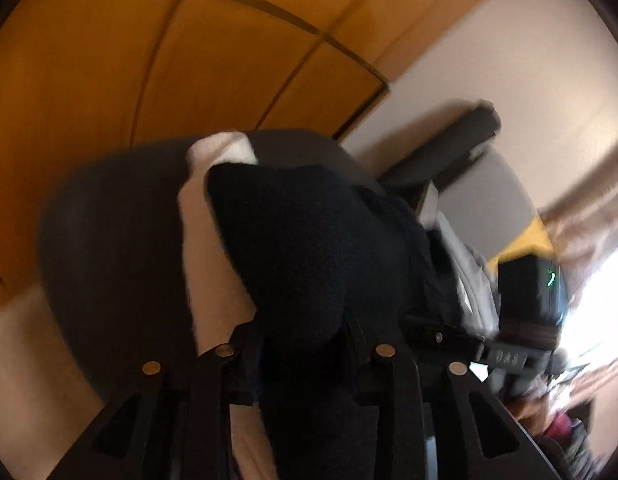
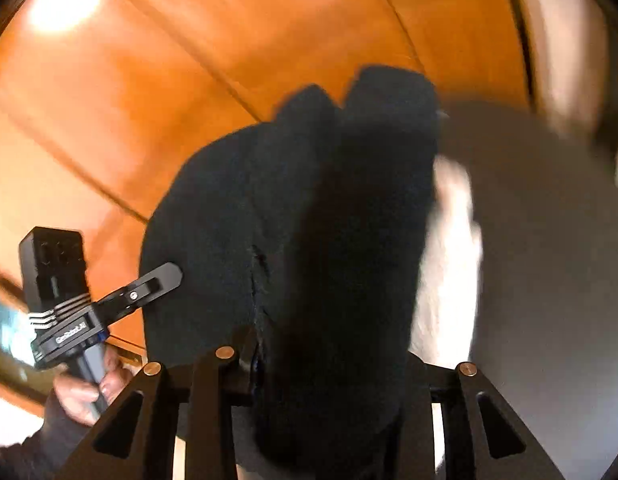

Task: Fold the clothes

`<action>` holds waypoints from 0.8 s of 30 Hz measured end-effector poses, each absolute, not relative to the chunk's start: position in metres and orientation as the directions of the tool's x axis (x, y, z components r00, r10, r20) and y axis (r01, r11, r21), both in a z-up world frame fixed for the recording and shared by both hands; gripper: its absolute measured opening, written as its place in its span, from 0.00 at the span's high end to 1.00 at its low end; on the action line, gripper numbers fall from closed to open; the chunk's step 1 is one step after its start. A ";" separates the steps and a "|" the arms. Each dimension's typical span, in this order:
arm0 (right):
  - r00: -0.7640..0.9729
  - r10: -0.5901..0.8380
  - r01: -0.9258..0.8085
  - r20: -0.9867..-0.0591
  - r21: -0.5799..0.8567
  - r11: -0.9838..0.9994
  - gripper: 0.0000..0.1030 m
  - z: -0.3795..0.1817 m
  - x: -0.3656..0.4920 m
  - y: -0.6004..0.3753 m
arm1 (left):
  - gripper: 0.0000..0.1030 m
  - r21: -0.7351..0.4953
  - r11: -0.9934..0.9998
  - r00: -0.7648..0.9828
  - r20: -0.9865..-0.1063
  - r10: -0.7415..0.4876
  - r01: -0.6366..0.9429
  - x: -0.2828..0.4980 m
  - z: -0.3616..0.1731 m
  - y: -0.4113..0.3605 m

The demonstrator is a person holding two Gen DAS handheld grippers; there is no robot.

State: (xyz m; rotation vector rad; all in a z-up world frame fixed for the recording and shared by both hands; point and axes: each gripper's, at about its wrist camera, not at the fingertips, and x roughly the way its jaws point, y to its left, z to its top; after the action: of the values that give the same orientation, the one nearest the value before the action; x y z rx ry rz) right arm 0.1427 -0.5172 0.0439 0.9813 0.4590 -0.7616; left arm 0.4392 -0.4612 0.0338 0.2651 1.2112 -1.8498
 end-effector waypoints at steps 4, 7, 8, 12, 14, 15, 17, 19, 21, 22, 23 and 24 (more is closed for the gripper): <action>0.706 -0.363 0.705 -0.608 0.656 0.271 0.60 0.006 0.130 -0.528 | 0.69 -0.636 -0.144 -0.583 -0.563 -0.586 0.758 0.437 0.036 -0.465; 0.696 -0.387 0.712 -0.605 0.650 0.265 0.58 0.012 0.131 -0.531 | 0.70 -0.632 -0.178 -0.588 -0.530 -0.611 0.754 0.425 0.054 -0.464; 0.687 -0.401 0.722 -0.606 0.631 0.284 0.59 0.021 0.135 -0.528 | 0.71 -0.617 -0.198 -0.585 -0.524 -0.620 0.762 0.423 0.059 -0.460; 0.656 -0.442 0.755 -0.612 0.528 0.389 0.62 0.057 0.153 -0.525 | 0.71 -0.583 -0.221 -0.566 -0.516 -0.643 0.782 0.423 0.078 -0.464; 0.641 -0.449 0.767 -0.623 0.527 0.365 0.62 0.054 0.152 -0.519 | 0.70 -0.568 -0.193 -0.552 -0.572 -0.606 0.800 0.425 0.067 -0.477; 0.634 -0.439 0.773 -0.636 0.533 0.343 0.62 0.047 0.151 -0.520 | 0.68 -0.589 -0.150 -0.557 -0.605 -0.569 0.794 0.424 0.054 -0.484; 0.635 -0.394 0.772 -0.665 0.574 0.275 0.58 0.021 0.147 -0.528 | 0.62 -0.662 -0.091 -0.596 -0.594 -0.541 0.744 0.432 0.037 -0.489; 0.687 -0.410 0.712 -0.600 0.670 0.213 0.56 0.003 0.129 -0.527 | 0.61 -0.716 -0.062 -0.626 -0.560 -0.543 0.695 0.440 0.031 -0.487; 0.714 -0.417 0.669 -0.562 0.723 0.171 0.53 0.001 0.119 -0.525 | 0.58 -0.711 -0.058 -0.613 -0.558 -0.559 0.701 0.439 0.036 -0.483; 0.707 -0.423 0.677 -0.567 0.715 0.174 0.47 0.005 0.117 -0.523 | 0.57 -0.691 -0.062 -0.593 -0.567 -0.572 0.721 0.438 0.040 -0.480; 0.697 -0.434 0.688 -0.571 0.704 0.178 0.44 0.010 0.113 -0.521 | 0.57 -0.663 -0.067 -0.566 -0.577 -0.589 0.746 0.437 0.047 -0.476; 0.682 -0.452 0.702 -0.575 0.687 0.184 0.42 0.017 0.109 -0.518 | 0.55 -0.634 -0.071 -0.535 -0.581 -0.613 0.770 0.439 0.055 -0.470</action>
State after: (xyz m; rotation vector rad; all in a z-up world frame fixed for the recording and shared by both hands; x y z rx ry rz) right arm 0.1090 -0.5178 0.0166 1.1175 0.2652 -0.8271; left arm 0.4390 -0.4705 0.0550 0.1968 1.1944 -1.7782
